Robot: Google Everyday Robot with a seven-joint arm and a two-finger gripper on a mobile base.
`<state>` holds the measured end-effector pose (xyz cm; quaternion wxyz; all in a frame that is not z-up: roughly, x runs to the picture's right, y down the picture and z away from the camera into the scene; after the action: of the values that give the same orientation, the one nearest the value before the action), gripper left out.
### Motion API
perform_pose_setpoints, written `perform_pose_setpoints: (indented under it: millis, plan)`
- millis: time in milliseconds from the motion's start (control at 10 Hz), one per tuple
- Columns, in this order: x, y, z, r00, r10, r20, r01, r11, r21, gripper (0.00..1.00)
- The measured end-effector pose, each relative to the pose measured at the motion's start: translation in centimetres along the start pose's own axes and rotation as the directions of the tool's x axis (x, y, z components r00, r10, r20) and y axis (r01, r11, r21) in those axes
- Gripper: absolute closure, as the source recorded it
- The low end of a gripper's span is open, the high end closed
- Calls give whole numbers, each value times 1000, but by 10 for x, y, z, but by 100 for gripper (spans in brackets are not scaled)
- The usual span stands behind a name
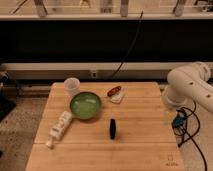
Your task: Knock the eraser over
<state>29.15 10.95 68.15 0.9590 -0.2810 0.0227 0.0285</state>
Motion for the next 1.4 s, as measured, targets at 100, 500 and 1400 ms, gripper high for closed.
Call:
perform_pose_setpoints:
  millis: [100,500,1400]
  plan:
    - [0,0,0,1000,0,0,0,1000,0,20]
    - [0,0,0,1000,0,0,0,1000,0,20]
    - [-22,23,8,999,-40,-12,40,999,-20,20]
